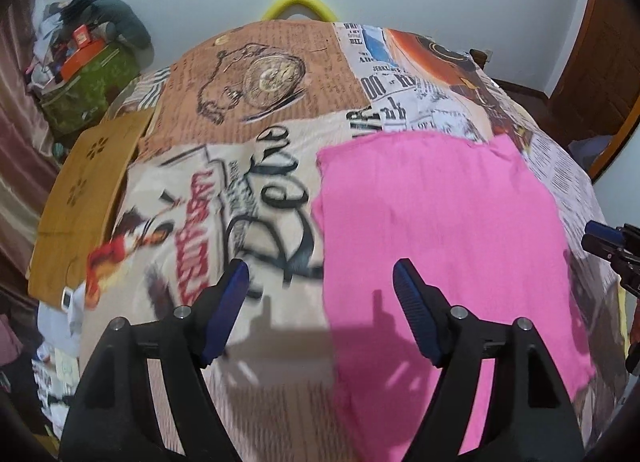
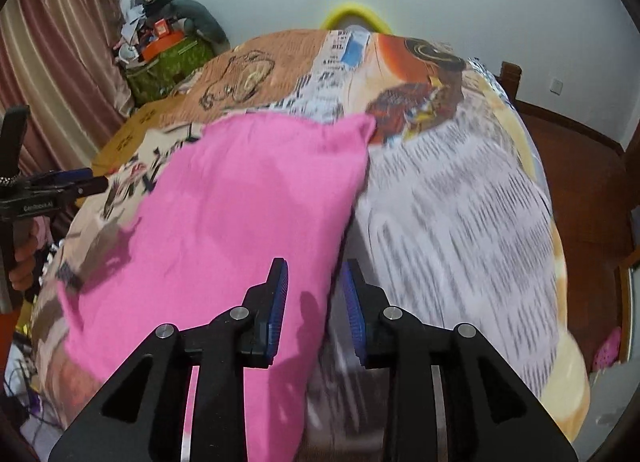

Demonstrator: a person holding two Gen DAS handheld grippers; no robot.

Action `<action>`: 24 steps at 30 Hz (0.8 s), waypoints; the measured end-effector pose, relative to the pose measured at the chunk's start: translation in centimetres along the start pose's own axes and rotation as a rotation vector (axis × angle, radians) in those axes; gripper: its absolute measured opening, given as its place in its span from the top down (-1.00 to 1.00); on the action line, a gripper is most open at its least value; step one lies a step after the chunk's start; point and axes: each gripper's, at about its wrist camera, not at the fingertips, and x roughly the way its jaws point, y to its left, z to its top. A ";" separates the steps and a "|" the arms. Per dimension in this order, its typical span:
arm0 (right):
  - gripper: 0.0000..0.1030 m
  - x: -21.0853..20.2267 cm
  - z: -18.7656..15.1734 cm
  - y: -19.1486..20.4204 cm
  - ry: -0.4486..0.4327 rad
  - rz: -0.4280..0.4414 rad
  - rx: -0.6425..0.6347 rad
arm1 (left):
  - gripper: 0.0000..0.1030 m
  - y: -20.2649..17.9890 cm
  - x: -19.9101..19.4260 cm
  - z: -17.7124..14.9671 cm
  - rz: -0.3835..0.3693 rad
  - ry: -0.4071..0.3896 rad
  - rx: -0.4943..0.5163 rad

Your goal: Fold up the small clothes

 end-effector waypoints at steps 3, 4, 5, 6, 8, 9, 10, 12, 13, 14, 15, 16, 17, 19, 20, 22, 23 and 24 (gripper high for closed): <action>0.50 1.8 1.7 0.2 -0.007 0.006 -0.012 | -0.45 -0.7 3.3 1.9 -0.011 0.034 0.000; 0.50 2.7 2.4 0.2 -0.006 0.011 -0.013 | -0.45 -0.8 4.3 2.4 -0.015 0.047 -0.001; 0.50 3.4 3.0 0.1 -0.004 0.014 -0.014 | -0.45 -0.9 5.4 2.7 -0.016 0.059 -0.001; 0.50 4.1 3.4 0.1 -0.002 0.016 -0.015 | -0.45 -1.0 6.4 2.9 -0.016 0.070 -0.001; 0.50 5.4 4.1 0.0 0.005 0.018 -0.020 | -0.45 -1.0 8.5 3.4 -0.007 0.096 0.002; 0.50 6.3 4.4 0.0 0.010 0.017 -0.022 | -0.47 -0.9 9.5 3.5 -0.005 0.105 0.001; 0.50 6.7 4.6 -0.2 0.015 0.016 -0.026 | -0.53 -0.7 10.0 3.6 -0.015 0.106 -0.005; 0.50 7.6 4.9 -0.5 0.020 0.003 -0.037 | -0.79 0.0 10.6 3.9 -0.021 0.084 -0.025; 0.50 8.0 4.8 -0.7 0.024 -0.012 -0.044 | -0.82 0.4 10.9 4.2 -0.023 0.075 -0.031; 0.50 8.3 4.7 -0.9 0.025 -0.027 -0.050 | -0.83 0.7 11.0 4.2 -0.021 0.069 -0.035; 0.50 8.3 4.6 -1.2 0.017 -0.035 -0.051 | -0.84 1.0 11.2 4.4 -0.003 0.064 -0.043; 0.50 8.2 4.6 -1.5 0.011 -0.035 -0.046 | -0.84 1.4 11.5 4.6 0.034 0.072 -0.055; 0.50 7.9 4.5 -1.7 0.010 -0.042 -0.033 | -0.84 1.8 11.7 4.8 0.048 0.082 -0.068; 0.50 7.6 4.8 -2.1 0.011 -0.056 -0.017 | -0.82 2.6 11.4 4.9 0.044 0.098 -0.106; 0.50 7.2 4.7 -2.1 0.011 -0.055 -0.011 | -0.79 2.8 11.1 4.8 0.048 0.100 -0.114; 0.50 5.9 4.1 -1.7 0.010 -0.032 -0.011 | -0.79 2.8 9.9 4.3 0.048 0.094 -0.105; 0.49 5.4 3.8 -1.5 0.015 -0.018 -0.017 | -0.79 2.5 9.1 3.9 0.043 0.092 -0.086; 0.37 4.8 3.3 -1.2 0.026 0.014 -0.019 | -0.79 2.2 8.5 3.4 0.040 0.092 -0.066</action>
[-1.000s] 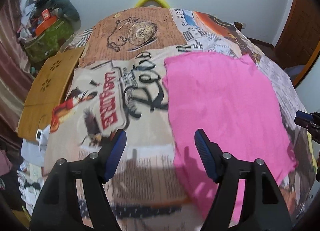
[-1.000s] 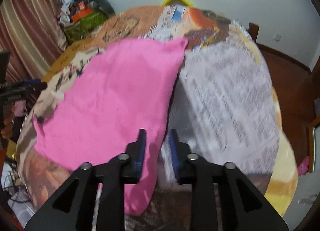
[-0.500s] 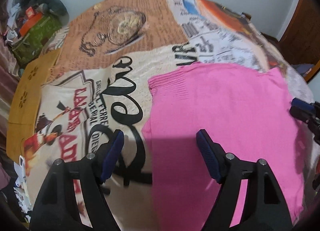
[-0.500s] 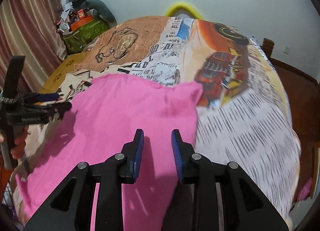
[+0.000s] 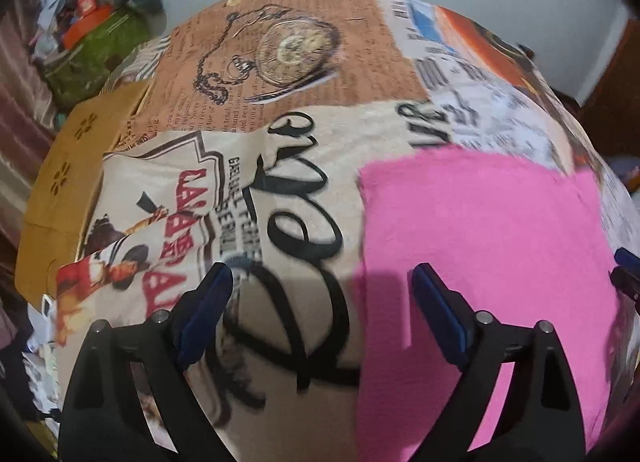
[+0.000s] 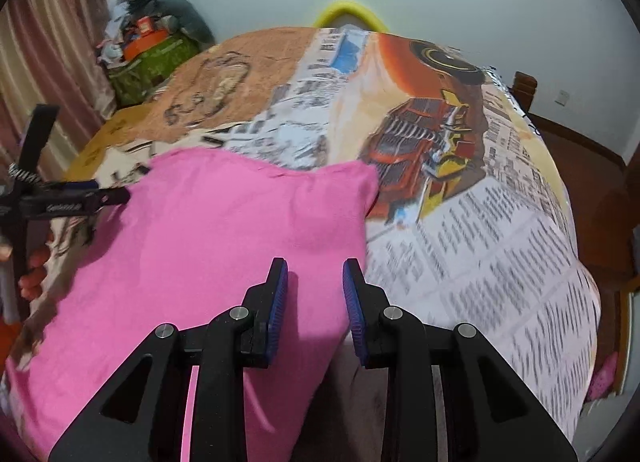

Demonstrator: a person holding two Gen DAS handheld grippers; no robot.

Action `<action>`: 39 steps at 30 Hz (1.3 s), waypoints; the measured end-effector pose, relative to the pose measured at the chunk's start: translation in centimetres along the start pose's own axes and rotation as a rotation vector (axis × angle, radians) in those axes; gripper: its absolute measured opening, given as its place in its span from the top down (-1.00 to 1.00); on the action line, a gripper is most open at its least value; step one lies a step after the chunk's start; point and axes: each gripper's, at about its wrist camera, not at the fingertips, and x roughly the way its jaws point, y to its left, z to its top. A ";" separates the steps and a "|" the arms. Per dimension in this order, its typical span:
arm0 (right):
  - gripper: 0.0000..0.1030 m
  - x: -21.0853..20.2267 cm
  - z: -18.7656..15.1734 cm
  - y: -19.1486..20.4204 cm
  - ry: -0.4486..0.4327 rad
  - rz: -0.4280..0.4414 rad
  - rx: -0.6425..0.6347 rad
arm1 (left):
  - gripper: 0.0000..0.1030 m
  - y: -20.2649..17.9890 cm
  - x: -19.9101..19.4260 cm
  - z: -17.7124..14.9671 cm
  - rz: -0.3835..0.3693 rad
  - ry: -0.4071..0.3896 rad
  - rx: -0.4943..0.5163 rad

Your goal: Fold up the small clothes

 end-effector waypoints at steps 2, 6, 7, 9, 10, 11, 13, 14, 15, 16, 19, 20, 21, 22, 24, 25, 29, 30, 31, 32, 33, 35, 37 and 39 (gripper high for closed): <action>-0.01 -1.5 -1.6 0.7 0.000 0.046 -0.004 | -0.79 -0.7 -1.4 -1.7 -0.011 0.002 0.051; -0.06 -3.1 -4.5 1.9 0.029 0.039 -0.037 | -0.79 -2.4 -3.4 -5.8 -0.014 0.029 0.135; -0.06 -3.2 -5.4 2.2 0.048 0.039 -0.031 | -0.79 -2.5 -3.6 -6.6 -0.018 0.036 0.142; -0.06 -3.1 -6.7 2.4 0.080 0.040 -0.022 | -0.79 -2.7 -4.2 -8.5 -0.027 0.055 0.155; -0.06 -2.9 -7.5 2.6 0.101 0.038 -0.019 | -0.79 -2.8 -4.4 -9.4 -0.028 0.061 0.160; -0.06 -2.9 -8.0 2.7 0.116 0.036 -0.020 | -0.80 -2.8 -4.6 -10.3 -0.029 0.064 0.163; -0.06 -2.7 -9.1 2.9 0.146 0.027 -0.019 | -0.81 -2.4 -5.1 -11.6 -0.030 0.072 0.163; -0.08 -2.9 -9.5 3.0 0.139 0.020 -0.022 | -0.81 -2.1 -5.3 -12.1 -0.030 0.073 0.160; -0.14 -3.2 -9.9 3.2 0.136 0.009 -0.028 | -0.81 -1.7 -5.7 -12.6 -0.025 0.075 0.152; -0.15 -3.5 -10.1 3.3 0.139 0.001 -0.027 | -0.81 -1.4 -5.9 -12.9 -0.018 0.077 0.145; -0.15 -4.3 -10.5 3.1 0.140 -0.011 -0.012 | -0.81 -0.4 -6.9 -13.7 0.016 0.079 0.126; -0.15 -4.6 -10.6 3.1 0.140 -0.018 -0.014 | -0.81 -0.1 -7.4 -13.9 0.032 0.074 0.123; -0.15 -5.0 -10.8 3.2 0.139 -0.028 -0.019 | -0.81 0.2 -8.0 -14.2 0.043 0.066 0.121; -0.15 -5.3 -10.9 3.3 0.135 -0.032 -0.025 | -0.81 0.4 -8.5 -14.4 0.046 0.058 0.120; -0.16 -6.2 -11.2 3.7 0.121 -0.028 -0.035 | -0.81 0.4 -10.0 -15.0 0.044 0.037 0.121; -0.15 -6.7 -11.4 3.9 0.112 -0.030 -0.037 | -0.81 0.4 -10.8 -15.3 0.039 0.024 0.122; -0.16 -8.0 -11.6 4.7 0.081 -0.030 -0.044 | -0.81 -0.5 -13.5 -16.3 0.018 -0.019 0.129; -0.17 -8.2 -11.7 4.9 0.075 -0.029 -0.047 | -0.81 -0.9 -13.9 -16.5 0.012 -0.024 0.132; -0.18 -8.4 -11.7 5.1 0.069 -0.023 -0.048 | -0.81 -1.3 -14.3 -16.7 0.003 -0.029 0.136; -0.21 -8.5 -11.8 5.3 0.066 -0.019 -0.050 | -0.82 -1.6 -14.6 -17.0 -0.005 -0.030 0.139; -0.23 -8.5 -11.9 5.5 0.066 -0.016 -0.054 | -0.84 -2.0 -14.8 -17.3 -0.014 -0.029 0.143; -0.24 -8.2 -12.2 5.9 0.073 -0.013 -0.061 | -0.85 -3.0 -15.0 -18.1 -0.035 -0.019 0.162; -0.24 -8.0 -12.4 6.2 0.088 -0.009 -0.058 | -0.85 -3.8 -14.8 -18.9 -0.035 -0.009 0.193; -0.24 -7.8 -12.7 6.3 0.101 -0.005 -0.056 | -0.85 -4.3 -14.5 -19.7 -0.021 0.001 0.219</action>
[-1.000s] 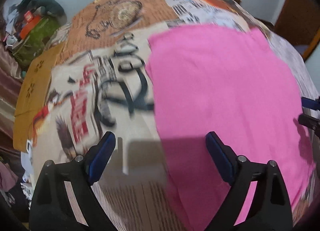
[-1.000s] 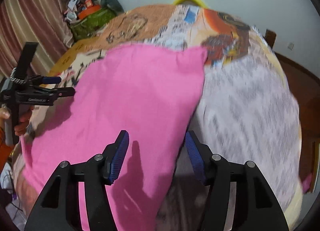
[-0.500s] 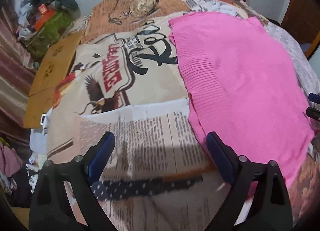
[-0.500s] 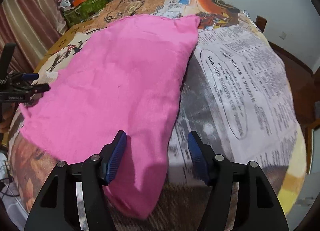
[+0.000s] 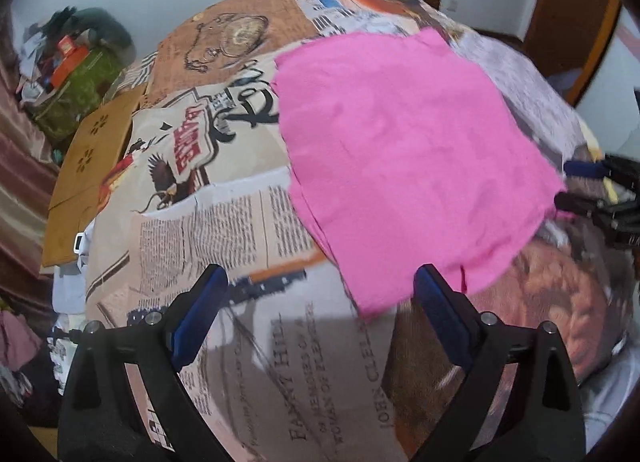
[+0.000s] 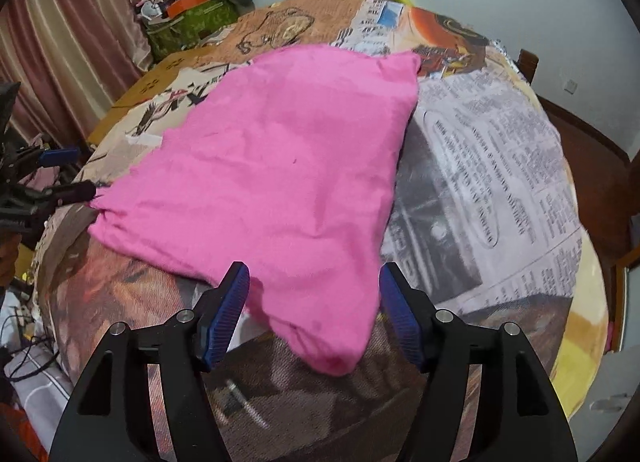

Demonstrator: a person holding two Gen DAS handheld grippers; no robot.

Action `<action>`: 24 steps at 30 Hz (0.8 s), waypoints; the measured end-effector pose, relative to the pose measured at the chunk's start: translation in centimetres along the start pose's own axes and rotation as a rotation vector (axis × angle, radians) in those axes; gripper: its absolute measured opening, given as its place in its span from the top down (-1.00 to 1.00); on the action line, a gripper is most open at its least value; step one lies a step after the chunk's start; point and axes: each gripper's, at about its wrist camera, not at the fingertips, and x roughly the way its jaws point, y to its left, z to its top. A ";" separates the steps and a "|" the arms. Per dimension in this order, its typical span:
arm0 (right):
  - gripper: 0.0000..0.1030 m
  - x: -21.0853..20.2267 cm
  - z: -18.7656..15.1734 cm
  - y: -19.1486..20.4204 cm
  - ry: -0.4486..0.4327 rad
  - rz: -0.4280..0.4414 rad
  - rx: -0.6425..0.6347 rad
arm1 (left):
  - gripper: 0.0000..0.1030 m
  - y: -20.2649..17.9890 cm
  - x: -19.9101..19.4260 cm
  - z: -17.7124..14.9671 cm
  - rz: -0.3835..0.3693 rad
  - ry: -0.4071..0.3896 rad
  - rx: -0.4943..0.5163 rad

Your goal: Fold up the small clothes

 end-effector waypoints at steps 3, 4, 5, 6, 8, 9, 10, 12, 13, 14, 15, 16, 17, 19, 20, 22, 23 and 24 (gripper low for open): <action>-0.24 0.1 -0.5 0.3 0.016 0.003 -0.005 | -0.86 0.1 0.4 -1.1 -0.002 0.019 0.000; -0.24 0.2 -0.7 0.4 0.020 0.003 -0.009 | -0.86 0.3 0.3 -1.4 -0.007 0.020 -0.007; -0.24 0.3 -0.9 0.4 0.027 0.004 -0.013 | -0.88 0.5 0.2 -1.7 -0.015 0.018 -0.015; -0.24 0.4 -1.0 0.5 0.032 0.004 -0.016 | -0.88 0.7 0.2 -1.9 -0.019 0.017 -0.021; -0.24 0.6 -1.3 0.6 0.038 0.004 -0.021 | -0.89 0.9 0.2 -2.2 -0.024 0.014 -0.027; -0.24 0.7 -1.3 0.6 0.038 0.004 -0.023 | -0.90 0.8 0.3 -2.2 -0.021 0.014 -0.024; -0.24 0.8 -1.4 0.7 0.038 0.004 -0.024 | -0.91 0.6 0.4 -2.1 -0.016 0.013 -0.019; -0.24 1.1 -1.4 0.6 0.033 0.006 -0.025 | -0.91 0.1 0.5 -1.7 -0.009 0.000 -0.003; -0.24 1.1 -1.5 0.7 0.032 0.007 -0.025 | -0.92 -0.3 0.6 -1.5 -0.007 -0.009 0.008; -0.24 1.2 -1.5 0.7 0.031 0.009 -0.026 | -0.95 -0.6 0.6 -1.3 -0.006 -0.016 0.020; -0.23 1.3 -1.5 0.7 0.030 0.012 -0.027 | -0.97 -0.9 0.7 -1.1 -0.004 -0.024 0.031; -0.24 1.4 -1.6 0.7 0.029 0.016 -0.026 | -0.97 -1.3 0.9 -0.8 -0.002 -0.031 0.042; -0.23 1.4 -1.6 0.6 0.027 0.021 -0.024 | -0.97 -1.6 1.1 -0.5 -0.004 -0.038 0.053; -0.10 1.4 -1.7 0.8 0.022 0.034 -0.026 | -0.97 -2.0 1.4 0.0 -0.006 -0.051 0.067; 0.02 1.4 -1.7 0.8 0.019 0.036 -0.030 | -0.97 -2.2 1.5 0.3 -0.008 -0.059 0.074; 0.25 1.4 -1.7 1.1 0.016 0.038 -0.040 | -0.96 -2.4 1.8 0.7 -0.012 -0.074 0.076; 0.41 1.4 -1.6 1.2 0.013 0.037 -0.045 | -0.89 -2.4 1.9 0.8 -0.022 -0.081 0.077; 0.55 1.5 -1.6 1.3 0.010 0.034 -0.050 | -0.65 -2.5 2.0 0.9 -0.041 -0.086 0.079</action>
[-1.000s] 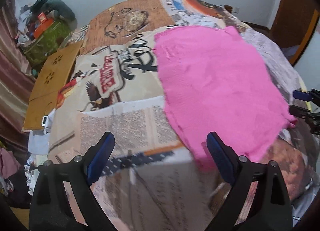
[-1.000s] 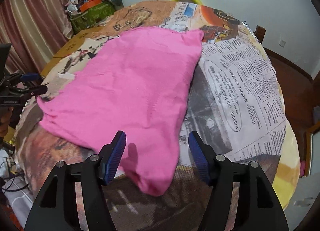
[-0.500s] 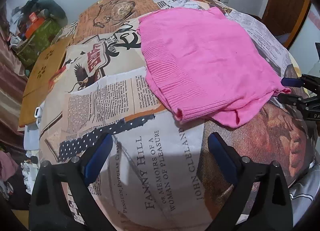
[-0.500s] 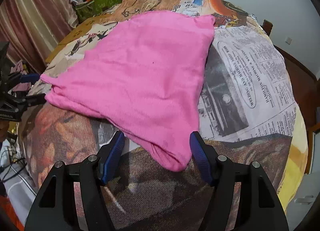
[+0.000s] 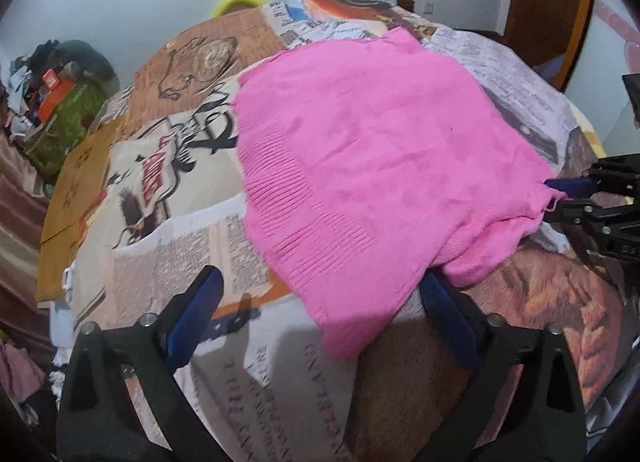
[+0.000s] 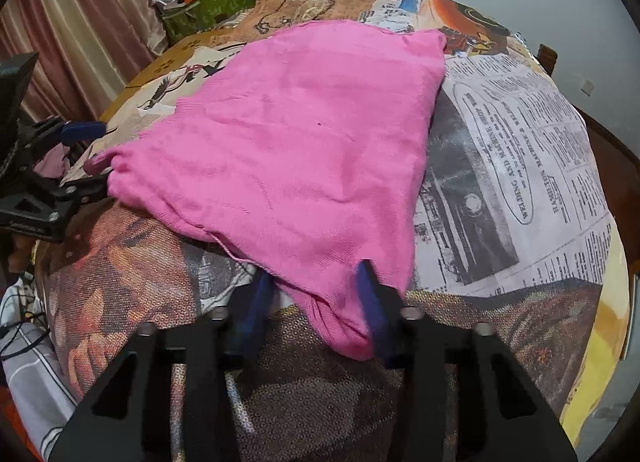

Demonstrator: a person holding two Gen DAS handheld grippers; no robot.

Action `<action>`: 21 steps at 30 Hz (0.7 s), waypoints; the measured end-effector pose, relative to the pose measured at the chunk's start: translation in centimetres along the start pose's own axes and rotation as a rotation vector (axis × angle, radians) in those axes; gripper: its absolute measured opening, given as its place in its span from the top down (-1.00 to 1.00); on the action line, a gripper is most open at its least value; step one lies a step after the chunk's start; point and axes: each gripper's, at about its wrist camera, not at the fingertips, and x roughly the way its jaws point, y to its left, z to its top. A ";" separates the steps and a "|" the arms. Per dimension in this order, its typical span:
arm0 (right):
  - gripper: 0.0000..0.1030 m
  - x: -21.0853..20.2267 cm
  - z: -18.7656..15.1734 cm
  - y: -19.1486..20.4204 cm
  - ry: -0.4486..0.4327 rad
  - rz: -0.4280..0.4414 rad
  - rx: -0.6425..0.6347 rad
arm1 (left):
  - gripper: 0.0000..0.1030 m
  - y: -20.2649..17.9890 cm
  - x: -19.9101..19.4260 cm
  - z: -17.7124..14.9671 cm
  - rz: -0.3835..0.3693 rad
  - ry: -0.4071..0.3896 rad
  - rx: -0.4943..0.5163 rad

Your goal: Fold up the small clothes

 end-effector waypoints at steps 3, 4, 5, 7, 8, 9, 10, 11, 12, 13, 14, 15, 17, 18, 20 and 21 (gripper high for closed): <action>0.76 0.0 0.1 0.4 -0.007 -0.008 -0.021 | 0.22 -0.2 0.1 0.2 -0.085 0.003 -0.016; 0.78 0.0 0.1 0.4 -0.009 -0.009 -0.024 | 0.40 -0.4 0.1 0.3 -0.096 0.003 -0.016; 0.80 0.0 0.1 0.4 -0.012 -0.009 -0.026 | 0.58 -0.6 0.1 0.4 -0.086 0.001 -0.013; 0.82 -0.2 0.2 0.4 -0.017 -0.007 -0.027 | 0.78 -0.8 0.3 0.6 -0.061 0.000 -0.009; 0.82 -0.3 0.3 0.4 -0.025 -0.004 -0.026 | 0.79 -0.8 0.3 0.7 -0.062 0.001 -0.013; 0.83 -0.6 0.4 0.4 -0.034 -0.005 -0.028 | 0.81 -0.6 0.2 0.8 -0.067 0.002 -0.017; 0.83 -0.8 0.5 0.4 -0.042 -0.007 -0.029 | 0.81 -0.4 0.1 1.0 -0.072 -0.002 -0.027; 0.83 -1.1 0.7 0.4 -0.052 -0.006 -0.028 | 0.82 -0.1 -0.1 1.1 -0.077 -0.006 -0.037; 0.84 -1.3 0.9 0.3 -0.060 -0.006 -0.028 | 0.82 0.2 -0.2 1.3 -0.085 -0.009 -0.048; 0.84 -1.6 1.2 0.3 -0.072 -0.007 -0.029 | 0.82 0.7 -0.4 1.6 -0.087 -0.016 -0.061; 0.84 -1.9 1.6 0.2 -0.085 -0.008 -0.030 | 0.82 0.9 -0.6 1.8 -0.085 -0.023 -0.069; 0.85 -2.2 1.9 0.2 -0.095 -0.008 -0.030 | 0.82 1.2 -0.8 2.1 -0.088 -0.030 -0.077; 0.85 -2.7 2.8 0.2 -0.122 -0.010 -0.034 | 0.82 1.7 -1.2 2.9 -0.098 -0.044 -0.097; 0.85 -3.0 3.3 0.2 -0.134 -0.013 -0.037 | 0.82 1.9 -1.3 3.3 -0.096 -0.052 -0.103; 0.86 -3.2 4.2 0.1 -0.156 -0.017 -0.041 | 0.82 2.4 -1.6 4.3 -0.086 -0.070 -0.112; 0.86 -3.4 4.7 0.1 -0.165 -0.019 -0.044 | 0.83 2.6 -1.7 4.8 -0.085 -0.078 -0.117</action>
